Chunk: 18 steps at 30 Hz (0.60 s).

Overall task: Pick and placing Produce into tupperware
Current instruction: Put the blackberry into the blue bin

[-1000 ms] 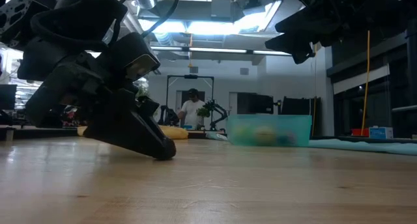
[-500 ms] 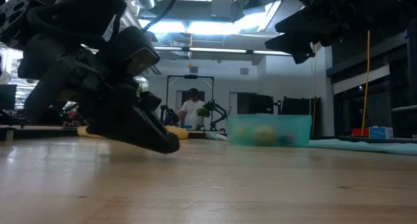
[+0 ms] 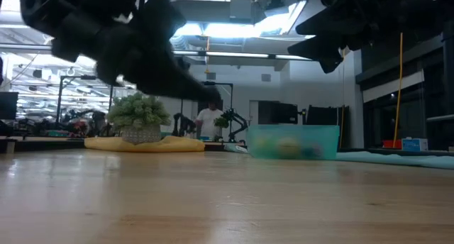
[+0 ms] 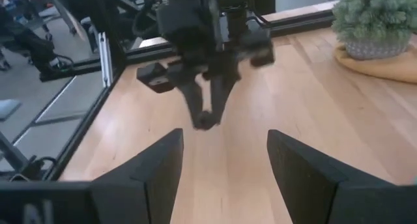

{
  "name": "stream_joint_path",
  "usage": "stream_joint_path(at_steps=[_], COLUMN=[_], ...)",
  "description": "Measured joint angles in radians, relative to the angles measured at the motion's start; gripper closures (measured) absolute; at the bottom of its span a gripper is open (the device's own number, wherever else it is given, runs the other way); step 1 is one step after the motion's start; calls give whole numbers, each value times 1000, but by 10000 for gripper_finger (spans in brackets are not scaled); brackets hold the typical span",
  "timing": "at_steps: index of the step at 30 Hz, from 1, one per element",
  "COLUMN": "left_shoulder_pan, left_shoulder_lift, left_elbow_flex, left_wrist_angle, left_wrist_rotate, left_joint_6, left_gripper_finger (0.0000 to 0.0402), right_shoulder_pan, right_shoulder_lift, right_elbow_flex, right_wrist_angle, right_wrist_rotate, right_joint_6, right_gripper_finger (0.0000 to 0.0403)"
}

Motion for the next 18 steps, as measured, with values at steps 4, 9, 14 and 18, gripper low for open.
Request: stream_joint_path(at_steps=[4, 9, 14, 18], left_shoulder_pan=[57, 106, 145, 181], left_shoulder_lift=[-69, -119, -117, -112], left_elbow_flex=[0, 0, 0, 0], left_wrist_angle=[-28, -33, -23, -13], left_wrist_rotate=[0, -1, 9, 75], left_joint_6=[75, 149, 174, 199], left_gripper_finger=[326, 314, 327, 321], right_shoulder_pan=[-3, -17, -60, -105], right_shoulder_lift=[0, 0, 0, 0], right_elbow_flex=[0, 0, 0, 0], right_wrist_angle=[0, 13, 19, 19], right_wrist_rotate=[1, 0, 2, 2], right_joint_6=[38, 95, 202, 244], right_gripper_finger=[179, 179, 179, 179])
